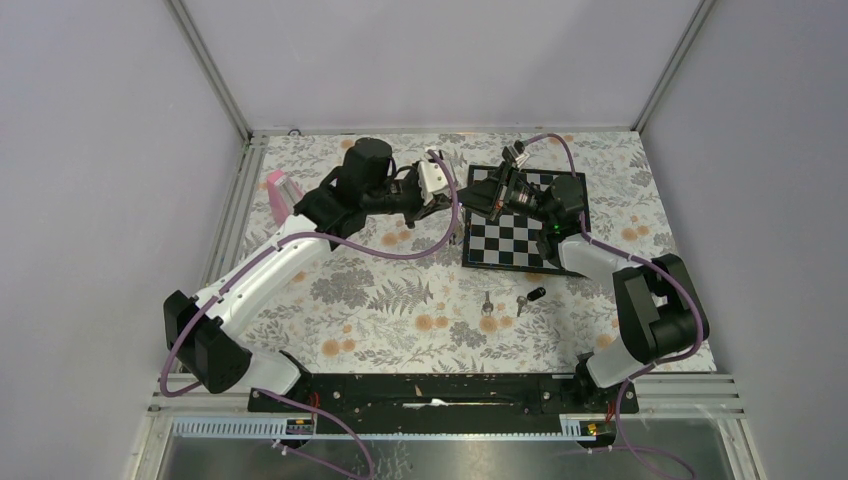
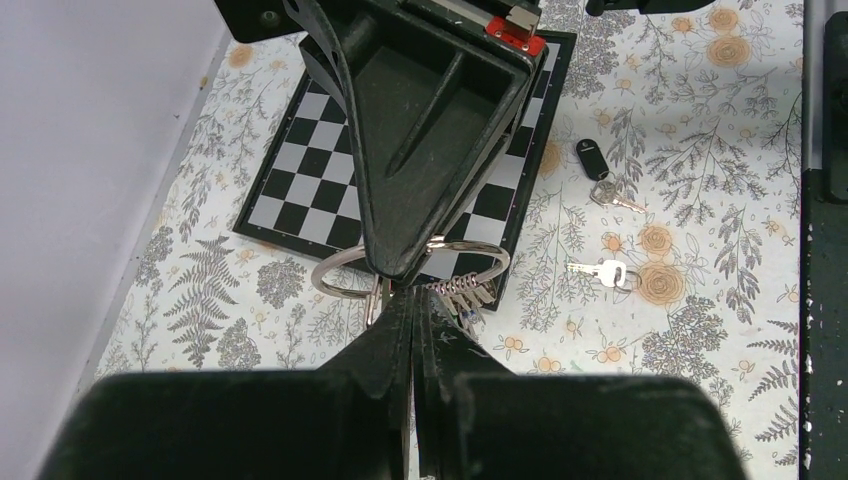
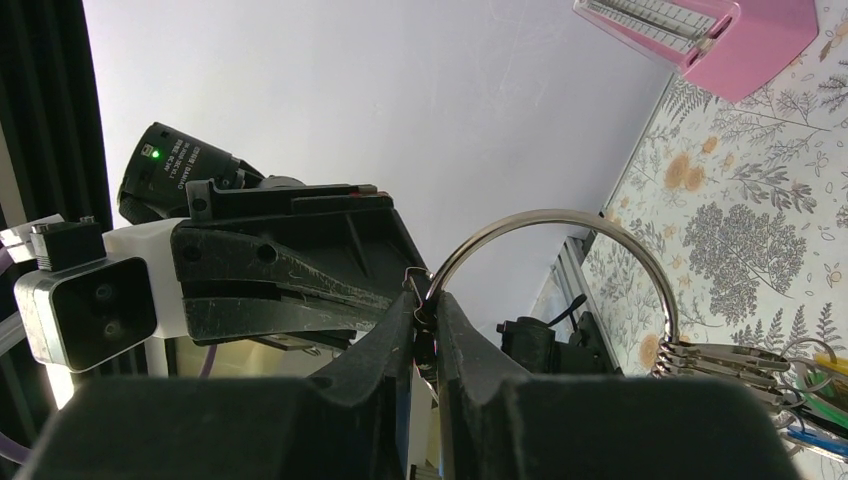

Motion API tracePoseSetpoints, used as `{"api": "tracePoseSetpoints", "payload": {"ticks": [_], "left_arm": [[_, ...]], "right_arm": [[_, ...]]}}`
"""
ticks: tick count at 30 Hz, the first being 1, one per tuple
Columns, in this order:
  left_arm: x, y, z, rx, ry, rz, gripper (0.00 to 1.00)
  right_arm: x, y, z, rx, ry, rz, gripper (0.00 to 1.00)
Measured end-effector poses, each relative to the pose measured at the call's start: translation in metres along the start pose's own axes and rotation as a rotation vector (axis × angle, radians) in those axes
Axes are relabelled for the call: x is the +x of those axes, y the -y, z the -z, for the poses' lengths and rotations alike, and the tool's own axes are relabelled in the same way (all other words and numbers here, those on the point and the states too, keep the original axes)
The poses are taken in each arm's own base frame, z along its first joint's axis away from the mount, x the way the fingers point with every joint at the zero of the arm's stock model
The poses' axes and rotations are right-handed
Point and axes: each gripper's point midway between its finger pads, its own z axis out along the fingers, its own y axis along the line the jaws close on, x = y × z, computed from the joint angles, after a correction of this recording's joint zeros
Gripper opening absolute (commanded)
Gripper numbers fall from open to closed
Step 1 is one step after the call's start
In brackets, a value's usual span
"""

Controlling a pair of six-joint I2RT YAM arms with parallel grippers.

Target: Put the keys on the keyring

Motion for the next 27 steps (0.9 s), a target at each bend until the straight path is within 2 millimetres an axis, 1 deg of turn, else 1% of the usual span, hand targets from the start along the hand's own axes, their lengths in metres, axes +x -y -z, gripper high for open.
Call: {"api": "tracePoseSetpoints", "payload": {"ticks": [11, 12, 13, 15, 16, 20, 23, 27], "left_arm": [[0.003, 0.004, 0.003, 0.010, -0.007, -0.003, 0.00], [0.003, 0.005, 0.004, 0.011, -0.010, -0.008, 0.05], [0.004, 0.006, 0.006, 0.012, -0.014, -0.014, 0.16], [0.005, 0.007, 0.010, 0.010, -0.020, -0.033, 0.31], [0.004, 0.007, 0.013, 0.008, -0.020, -0.044, 0.36], [0.000, 0.006, 0.020, -0.002, -0.016, -0.075, 0.48], [0.003, 0.007, 0.021, 0.004, -0.028, -0.089, 0.62], [0.010, 0.006, 0.019, 0.010, -0.051, -0.097, 0.65]], "right_arm": [[0.000, 0.000, 0.000, -0.001, 0.000, 0.023, 0.00], [0.000, 0.000, 0.000, -0.001, 0.000, 0.025, 0.00], [0.000, 0.000, 0.000, 0.000, 0.000, 0.027, 0.00], [0.000, 0.000, 0.001, 0.003, 0.000, 0.033, 0.00], [0.001, 0.000, 0.001, 0.005, 0.000, 0.036, 0.00], [0.001, 0.002, 0.001, 0.014, -0.002, 0.049, 0.00], [0.002, 0.005, 0.001, 0.023, -0.004, 0.060, 0.00], [0.004, 0.006, 0.002, 0.027, -0.018, 0.086, 0.00]]}}
